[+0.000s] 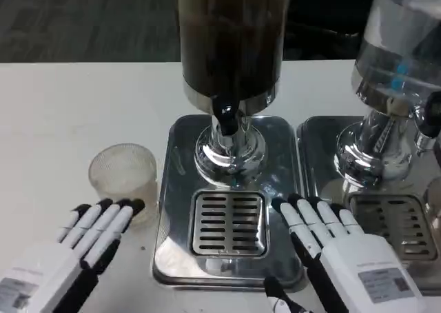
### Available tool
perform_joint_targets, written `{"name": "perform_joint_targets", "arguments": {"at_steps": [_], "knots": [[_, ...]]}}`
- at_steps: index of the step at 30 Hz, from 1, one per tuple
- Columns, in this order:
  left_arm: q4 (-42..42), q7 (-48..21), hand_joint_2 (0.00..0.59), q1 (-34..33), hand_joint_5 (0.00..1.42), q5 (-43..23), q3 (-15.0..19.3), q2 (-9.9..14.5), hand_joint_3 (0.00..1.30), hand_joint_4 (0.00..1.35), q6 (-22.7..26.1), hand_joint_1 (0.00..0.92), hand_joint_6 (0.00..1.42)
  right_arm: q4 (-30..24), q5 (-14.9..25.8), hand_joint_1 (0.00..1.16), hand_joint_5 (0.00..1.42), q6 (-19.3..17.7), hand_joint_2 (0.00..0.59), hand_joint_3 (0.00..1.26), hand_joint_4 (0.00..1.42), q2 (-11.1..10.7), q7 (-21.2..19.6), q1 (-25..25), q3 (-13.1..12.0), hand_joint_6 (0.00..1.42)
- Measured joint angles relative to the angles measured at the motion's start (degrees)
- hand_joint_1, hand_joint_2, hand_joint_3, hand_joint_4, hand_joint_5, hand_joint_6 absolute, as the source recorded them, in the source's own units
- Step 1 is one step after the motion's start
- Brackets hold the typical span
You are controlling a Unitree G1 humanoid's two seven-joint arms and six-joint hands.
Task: Grasp the cup under the faucet to collect the drink, then remove the cup.
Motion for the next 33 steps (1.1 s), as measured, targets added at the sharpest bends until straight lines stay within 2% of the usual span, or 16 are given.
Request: {"name": "perform_joint_targets", "arguments": {"at_steps": [8, 11, 18, 28, 33], "knots": [[5.9, 6.9, 0.038, -3.6, 0.00, -3.1, 3.8, -1.4, 0.00, 0.00, -7.0, 0.000, 0.00, -0.1, -0.9, 0.38, 0.00, 0.8, 0.452, 0.03, 0.00, 1.0, -0.1, 0.6, 0.6, 0.00], [8.1, 6.9, 0.008, -5.4, 0.00, -5.2, 4.6, -1.6, 0.00, 0.00, -7.4, 0.000, 0.00, -0.1, -0.9, 0.37, 0.00, 0.8, 0.452, 0.03, 0.00, 1.3, -0.1, 0.4, 0.6, 0.00], [17.4, 3.5, 0.000, -14.4, 0.01, -11.5, 4.7, -1.7, 0.00, 0.00, -5.9, 0.012, 0.04, -0.1, -0.9, 0.37, 0.00, 1.0, 0.452, 0.03, 0.00, 1.8, -0.3, -0.9, 0.7, 0.00], [38.3, 0.6, 0.000, -29.8, 0.10, -13.8, 1.3, -1.3, 0.00, 0.00, -7.2, 0.059, 0.13, 0.7, -0.9, 0.37, 0.00, 1.6, 0.452, 0.04, 0.00, 2.7, -1.0, -2.8, 2.0, 0.00], [46.5, -0.4, 0.000, -35.4, 0.21, -13.6, -1.7, -0.5, 0.00, 0.00, -9.3, 0.076, 0.22, 1.1, -0.9, 0.37, 0.00, 1.7, 0.452, 0.04, 0.00, 3.4, -1.6, -3.4, 2.6, 0.00]]}}
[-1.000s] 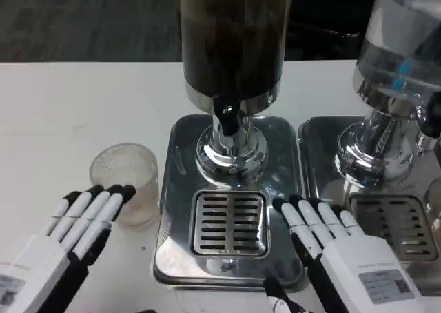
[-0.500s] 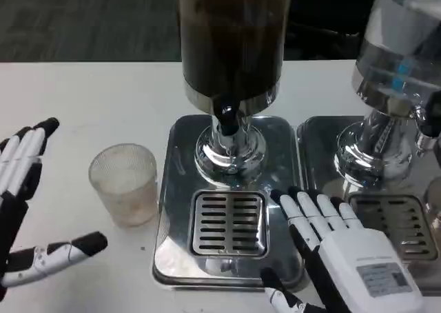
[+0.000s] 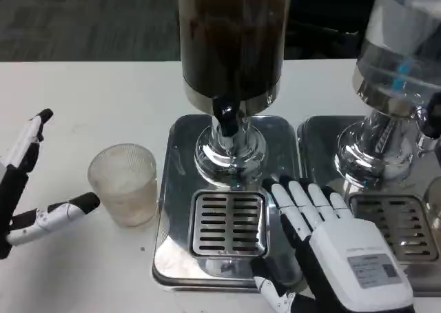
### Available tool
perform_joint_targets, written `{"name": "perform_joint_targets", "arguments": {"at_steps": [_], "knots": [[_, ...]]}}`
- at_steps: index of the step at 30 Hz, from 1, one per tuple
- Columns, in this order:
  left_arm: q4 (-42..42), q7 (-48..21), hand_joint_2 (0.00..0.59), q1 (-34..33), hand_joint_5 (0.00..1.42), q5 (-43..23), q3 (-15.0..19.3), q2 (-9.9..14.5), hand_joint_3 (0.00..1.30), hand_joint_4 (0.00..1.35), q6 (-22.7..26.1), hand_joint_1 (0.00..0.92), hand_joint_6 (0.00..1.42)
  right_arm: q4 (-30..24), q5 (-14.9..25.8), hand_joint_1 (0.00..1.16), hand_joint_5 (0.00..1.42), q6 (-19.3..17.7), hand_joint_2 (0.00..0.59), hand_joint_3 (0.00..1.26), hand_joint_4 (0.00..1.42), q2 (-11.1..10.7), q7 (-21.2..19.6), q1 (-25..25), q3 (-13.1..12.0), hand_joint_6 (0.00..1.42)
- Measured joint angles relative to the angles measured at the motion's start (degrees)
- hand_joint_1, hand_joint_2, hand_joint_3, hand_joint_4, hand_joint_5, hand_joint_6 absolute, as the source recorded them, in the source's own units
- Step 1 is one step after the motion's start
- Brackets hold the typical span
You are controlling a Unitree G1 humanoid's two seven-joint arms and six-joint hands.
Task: Grasp the cup under the faucet to collect the drink, then remove the cup.
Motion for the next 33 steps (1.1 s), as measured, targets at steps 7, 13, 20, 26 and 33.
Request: {"name": "perform_joint_targets", "arguments": {"at_steps": [7, 13, 20, 26, 33], "knots": [[10.3, -0.3, 0.000, -6.4, 0.24, 1.1, -5.5, 1.4, 0.00, 0.03, -2.1, 0.089, 0.25, 1.2, 0.0, 0.37, 0.00, 0.2, 0.452, 0.05, 0.00, 0.4, -1.0, -0.7, 1.0, 0.00], [15.6, -0.4, 0.000, -10.2, 0.26, 2.5, -9.1, 1.7, 0.00, 0.03, -3.0, 0.089, 0.26, 1.3, 0.0, 0.37, 0.00, 0.3, 0.452, 0.06, 0.00, 0.5, -1.7, -1.2, 1.6, 0.00], [19.3, -1.1, 0.000, -13.4, 0.27, 2.5, -11.5, 1.7, 0.00, 0.03, -3.2, 0.089, 0.27, 1.3, 0.0, 0.37, 0.00, 0.3, 0.452, 0.06, 0.00, 0.5, -1.9, -1.6, 2.0, 0.00], [22.1, -2.0, 0.000, -15.7, 0.27, 2.4, -13.0, 1.4, 0.00, 0.04, -2.9, 0.089, 0.27, 1.3, 0.0, 0.37, 0.00, 0.6, 0.452, 0.07, 0.00, 0.5, -2.0, -1.5, 2.1, 0.00], [24.4, -2.9, 0.000, -18.6, 0.28, 2.4, -15.1, -0.7, 0.00, 0.04, -2.3, 0.089, 0.27, 1.3, -0.2, 0.37, 0.00, 1.2, 0.452, 0.08, 0.00, 0.8, -2.2, -0.9, 2.4, 0.00]]}}
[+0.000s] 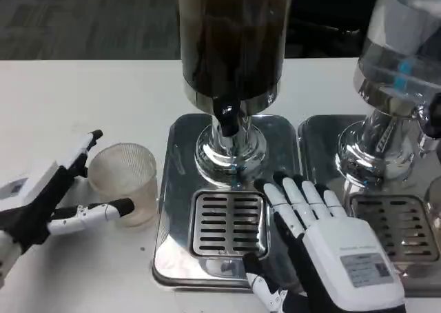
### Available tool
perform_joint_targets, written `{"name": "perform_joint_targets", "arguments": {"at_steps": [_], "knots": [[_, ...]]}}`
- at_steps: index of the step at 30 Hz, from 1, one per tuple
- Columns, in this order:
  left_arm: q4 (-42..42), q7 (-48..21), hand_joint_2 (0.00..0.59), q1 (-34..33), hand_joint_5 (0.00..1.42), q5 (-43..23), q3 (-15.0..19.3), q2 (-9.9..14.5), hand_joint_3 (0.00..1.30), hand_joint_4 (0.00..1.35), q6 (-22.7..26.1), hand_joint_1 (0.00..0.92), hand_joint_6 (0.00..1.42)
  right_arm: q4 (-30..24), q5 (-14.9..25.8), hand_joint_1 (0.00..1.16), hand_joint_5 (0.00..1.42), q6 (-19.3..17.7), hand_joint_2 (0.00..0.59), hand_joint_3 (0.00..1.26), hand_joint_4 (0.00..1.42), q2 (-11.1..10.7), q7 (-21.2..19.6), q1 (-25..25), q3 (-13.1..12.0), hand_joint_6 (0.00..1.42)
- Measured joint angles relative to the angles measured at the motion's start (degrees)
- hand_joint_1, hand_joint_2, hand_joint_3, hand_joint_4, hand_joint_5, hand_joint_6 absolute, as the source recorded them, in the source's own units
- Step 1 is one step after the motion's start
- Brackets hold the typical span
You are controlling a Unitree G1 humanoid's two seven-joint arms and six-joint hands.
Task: Grasp the cup under the faucet to collect the drink, then remove the cup.
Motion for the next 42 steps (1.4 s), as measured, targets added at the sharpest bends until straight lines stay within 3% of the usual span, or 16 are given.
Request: {"name": "perform_joint_targets", "arguments": {"at_steps": [17, 30, 36, 39, 42], "knots": [[2.1, -0.7, 0.000, -3.0, 0.30, -0.2, -1.7, -2.0, 0.00, 0.05, 0.0, 0.092, 0.28, -0.1, -0.4, 0.36, 0.00, 1.8, 0.447, 0.08, 0.00, 1.0, 0.0, 0.9, 0.6, 0.00], [3.1, -1.5, 0.038, -3.6, 0.39, -2.4, -1.6, -4.3, 0.04, 0.14, 0.0, 0.168, 0.36, -0.3, -0.3, 0.36, 0.00, 2.2, 0.444, 0.09, 0.00, 1.7, 0.0, 1.4, 0.7, 0.00], [3.3, -1.2, 0.060, -3.4, 0.51, -4.1, -1.5, -5.4, 0.13, 0.25, -0.1, 0.203, 0.58, -0.4, 0.3, 0.36, 0.00, 2.3, 0.444, 0.09, 0.00, 1.6, 0.0, 1.5, 0.2, 0.00], [3.3, -1.4, 0.078, -3.2, 0.70, -5.1, -1.3, -5.9, 0.27, 0.38, -0.1, 0.239, 0.95, -1.0, 0.4, 0.37, 0.00, 2.4, 0.444, 0.11, 0.00, 1.5, 0.0, 1.6, -0.1, 0.00], [3.3, -1.4, 0.089, -2.9, 0.80, -6.4, -1.3, -6.3, 0.36, 0.48, -0.1, 0.266, 1.13, -1.8, 0.6, 0.37, 0.00, 2.4, 0.444, 0.11, 0.00, 1.4, 0.0, 1.6, -0.1, 0.00]]}}
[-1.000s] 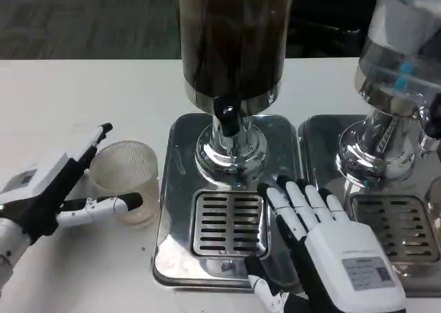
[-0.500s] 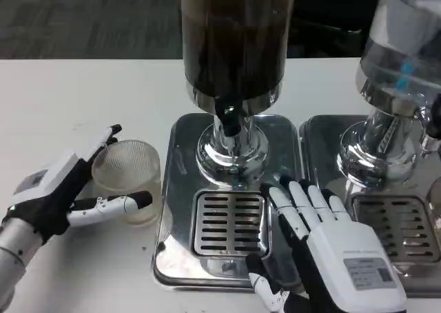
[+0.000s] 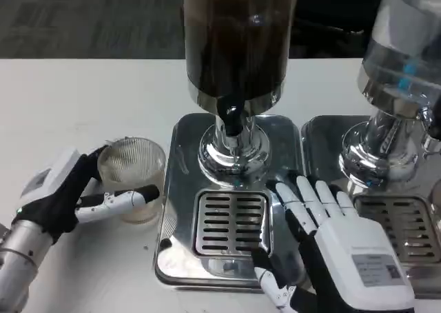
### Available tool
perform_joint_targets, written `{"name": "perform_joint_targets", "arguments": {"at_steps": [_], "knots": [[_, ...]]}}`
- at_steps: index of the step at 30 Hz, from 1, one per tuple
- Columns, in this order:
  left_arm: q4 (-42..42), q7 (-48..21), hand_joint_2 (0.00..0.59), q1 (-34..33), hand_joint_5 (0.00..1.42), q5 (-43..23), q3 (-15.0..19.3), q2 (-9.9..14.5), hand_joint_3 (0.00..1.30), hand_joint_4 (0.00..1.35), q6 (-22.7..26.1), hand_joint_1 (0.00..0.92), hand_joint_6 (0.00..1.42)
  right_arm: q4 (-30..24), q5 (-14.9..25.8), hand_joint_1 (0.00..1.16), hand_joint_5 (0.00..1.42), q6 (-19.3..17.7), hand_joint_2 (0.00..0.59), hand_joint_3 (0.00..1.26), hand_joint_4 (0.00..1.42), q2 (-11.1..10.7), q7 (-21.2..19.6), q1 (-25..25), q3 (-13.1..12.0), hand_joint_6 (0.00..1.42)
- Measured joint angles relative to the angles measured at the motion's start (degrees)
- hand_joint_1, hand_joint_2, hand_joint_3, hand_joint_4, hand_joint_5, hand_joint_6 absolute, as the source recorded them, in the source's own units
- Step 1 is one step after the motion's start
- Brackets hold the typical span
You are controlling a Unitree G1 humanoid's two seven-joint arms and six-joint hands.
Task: Grasp the cup under the faucet to collect the drink, then remove the cup.
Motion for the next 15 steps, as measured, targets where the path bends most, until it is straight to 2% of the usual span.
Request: {"name": "perform_joint_targets", "arguments": {"at_steps": [5, 10, 15], "knots": [[0.0, 0.4, 0.118, 0.3, 0.98, -0.3, -0.1, -0.5, 0.56, 0.68, -0.1, 0.340, 1.30, -0.3, 0.7, 0.38, 0.00, 0.0, 0.444, 0.11, 0.00, -0.3, 0.0, 0.1, -0.1, 0.00], [-0.1, 2.3, 0.082, 0.8, 1.10, -0.3, -0.1, -0.9, 0.70, 0.82, -0.4, 0.346, 1.41, -0.4, 1.0, 0.38, 0.00, 0.0, 0.444, 0.11, 0.00, -0.7, 0.1, 0.1, -0.3, 0.00], [-0.3, 4.3, 0.061, 1.2, 1.16, -0.3, -0.1, -1.1, 0.78, 0.92, -0.5, 0.363, 1.42, -0.5, 1.5, 0.38, 0.00, 0.0, 0.444, 0.11, 0.00, -0.8, 0.3, 0.0, -0.3, 0.00]]}}
